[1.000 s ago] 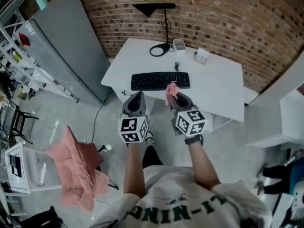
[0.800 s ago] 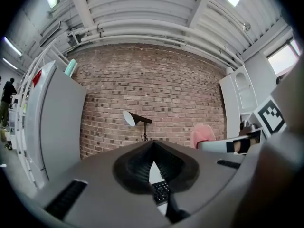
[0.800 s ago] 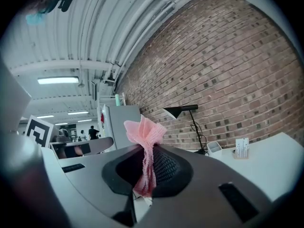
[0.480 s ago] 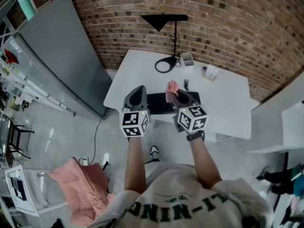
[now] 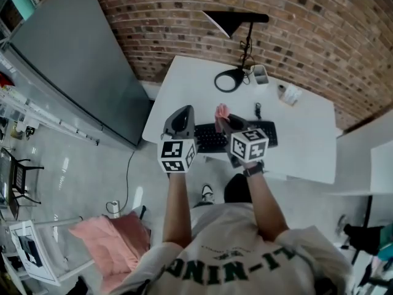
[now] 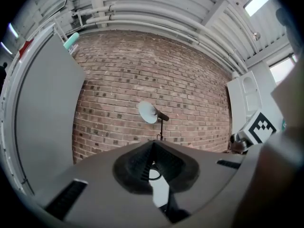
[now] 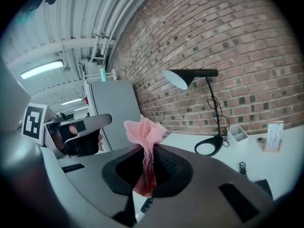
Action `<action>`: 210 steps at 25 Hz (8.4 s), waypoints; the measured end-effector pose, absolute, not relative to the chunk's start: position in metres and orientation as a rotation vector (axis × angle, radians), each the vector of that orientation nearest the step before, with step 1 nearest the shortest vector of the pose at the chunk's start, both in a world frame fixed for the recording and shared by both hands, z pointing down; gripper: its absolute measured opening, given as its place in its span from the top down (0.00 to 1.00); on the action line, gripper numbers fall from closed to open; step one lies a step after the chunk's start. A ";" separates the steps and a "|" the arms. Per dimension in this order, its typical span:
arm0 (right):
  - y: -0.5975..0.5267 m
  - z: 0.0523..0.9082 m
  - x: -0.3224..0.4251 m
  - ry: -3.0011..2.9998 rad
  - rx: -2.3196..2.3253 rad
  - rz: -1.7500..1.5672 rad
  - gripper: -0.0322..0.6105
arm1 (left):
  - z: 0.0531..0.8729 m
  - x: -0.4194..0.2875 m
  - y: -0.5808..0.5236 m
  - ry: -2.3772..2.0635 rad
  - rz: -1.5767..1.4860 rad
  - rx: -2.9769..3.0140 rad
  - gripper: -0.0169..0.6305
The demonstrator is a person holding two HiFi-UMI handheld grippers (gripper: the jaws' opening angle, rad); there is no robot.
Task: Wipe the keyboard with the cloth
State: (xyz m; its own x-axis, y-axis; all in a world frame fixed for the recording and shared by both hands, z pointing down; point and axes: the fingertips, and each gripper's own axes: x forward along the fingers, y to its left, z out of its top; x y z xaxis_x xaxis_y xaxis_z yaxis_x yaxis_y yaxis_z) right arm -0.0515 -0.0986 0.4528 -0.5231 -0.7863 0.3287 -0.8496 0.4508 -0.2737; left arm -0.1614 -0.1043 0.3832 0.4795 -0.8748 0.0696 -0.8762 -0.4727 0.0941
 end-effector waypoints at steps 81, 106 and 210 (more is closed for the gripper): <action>-0.164 0.722 -0.041 -1.978 1.016 1.077 0.91 | 0.506 -0.099 -0.202 -1.416 0.221 2.575 0.97; -0.165 0.722 0.074 -1.866 1.254 1.164 0.91 | 0.516 0.001 -0.212 -1.187 0.211 2.715 0.97; -0.133 0.722 -0.099 -2.026 0.808 0.898 0.91 | 0.548 -0.155 -0.156 -1.552 0.232 2.406 0.97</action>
State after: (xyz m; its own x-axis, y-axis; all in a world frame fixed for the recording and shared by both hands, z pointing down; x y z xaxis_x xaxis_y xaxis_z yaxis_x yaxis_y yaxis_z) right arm -0.0994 -0.1331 0.7222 -0.5087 -0.2344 0.8284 -0.7712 0.5517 -0.3175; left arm -0.1551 -0.1562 0.5482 0.4138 -0.8675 0.2761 -0.9103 -0.3907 0.1369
